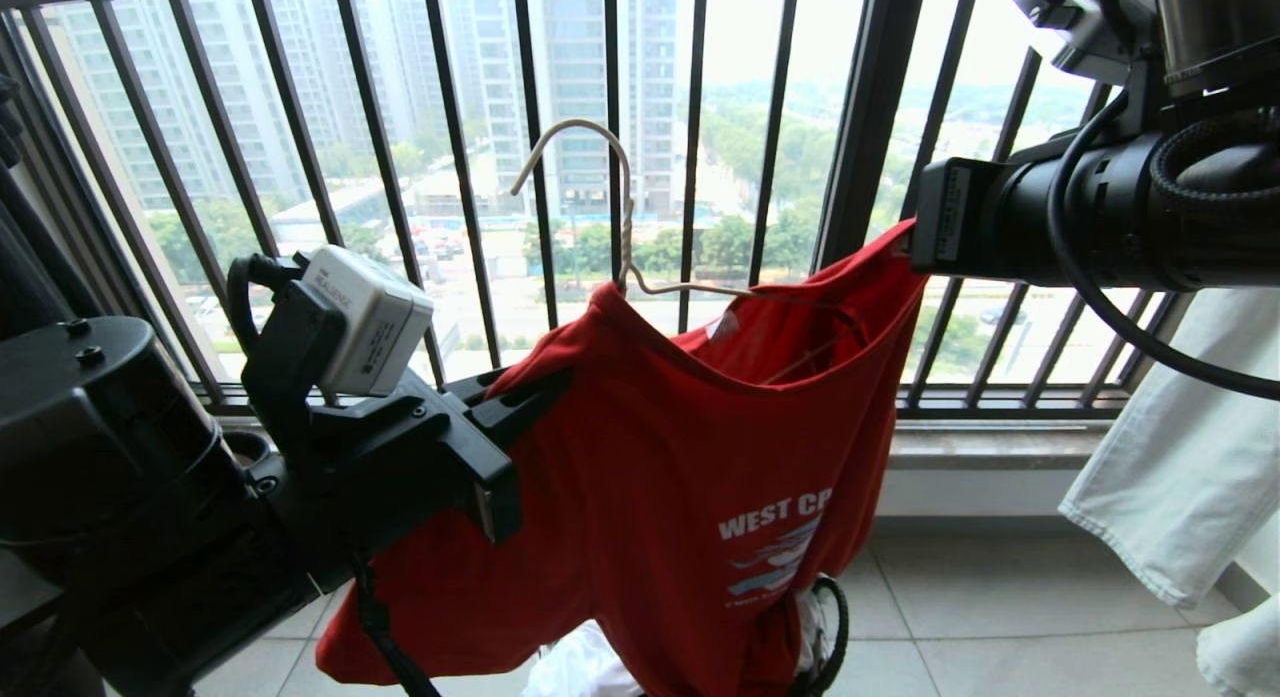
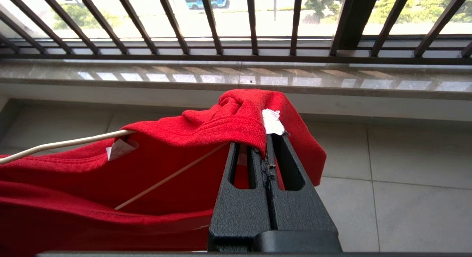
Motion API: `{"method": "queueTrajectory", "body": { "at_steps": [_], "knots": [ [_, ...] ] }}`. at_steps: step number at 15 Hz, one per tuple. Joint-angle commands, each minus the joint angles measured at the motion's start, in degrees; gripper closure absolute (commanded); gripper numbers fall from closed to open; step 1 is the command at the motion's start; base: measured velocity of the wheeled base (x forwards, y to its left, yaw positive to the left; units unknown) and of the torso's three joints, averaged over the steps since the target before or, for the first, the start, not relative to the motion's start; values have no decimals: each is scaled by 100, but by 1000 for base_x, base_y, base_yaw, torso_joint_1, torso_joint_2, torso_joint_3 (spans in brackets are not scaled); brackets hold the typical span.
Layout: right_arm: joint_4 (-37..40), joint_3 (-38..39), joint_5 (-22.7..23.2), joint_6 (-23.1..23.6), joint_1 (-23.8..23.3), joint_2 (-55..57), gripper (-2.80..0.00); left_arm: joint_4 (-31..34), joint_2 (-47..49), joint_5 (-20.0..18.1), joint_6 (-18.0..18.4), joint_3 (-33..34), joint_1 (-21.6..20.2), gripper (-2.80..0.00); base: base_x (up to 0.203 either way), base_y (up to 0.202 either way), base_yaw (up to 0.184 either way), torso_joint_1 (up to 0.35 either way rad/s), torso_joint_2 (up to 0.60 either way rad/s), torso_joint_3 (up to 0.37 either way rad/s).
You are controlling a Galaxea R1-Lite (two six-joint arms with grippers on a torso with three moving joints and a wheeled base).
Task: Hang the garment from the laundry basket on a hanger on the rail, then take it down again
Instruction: Hang the clothes on the clothes rack
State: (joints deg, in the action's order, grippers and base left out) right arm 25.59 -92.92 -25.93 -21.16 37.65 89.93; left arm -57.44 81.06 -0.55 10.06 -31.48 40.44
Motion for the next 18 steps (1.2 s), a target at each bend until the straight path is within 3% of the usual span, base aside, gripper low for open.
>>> {"method": "queueTrajectory", "body": {
  "at_steps": [1,7,13,18],
  "knots": [
    [3,64,-15,-5,-218,12,0,-21,-28,-15,16,29,-1,0,0,0,0,0,0,0],
    [-590,266,-26,270,-593,60,0,-13,-125,-41,67,106,8,0,0,0,0,0,0,0],
    [-608,424,-140,332,-663,182,0,-13,-229,-42,69,107,8,0,0,0,0,0,0,0],
    [-600,466,-158,333,-656,31,0,-21,-125,-7,313,142,-1,0,0,0,0,0,0,0]
  ]
}}
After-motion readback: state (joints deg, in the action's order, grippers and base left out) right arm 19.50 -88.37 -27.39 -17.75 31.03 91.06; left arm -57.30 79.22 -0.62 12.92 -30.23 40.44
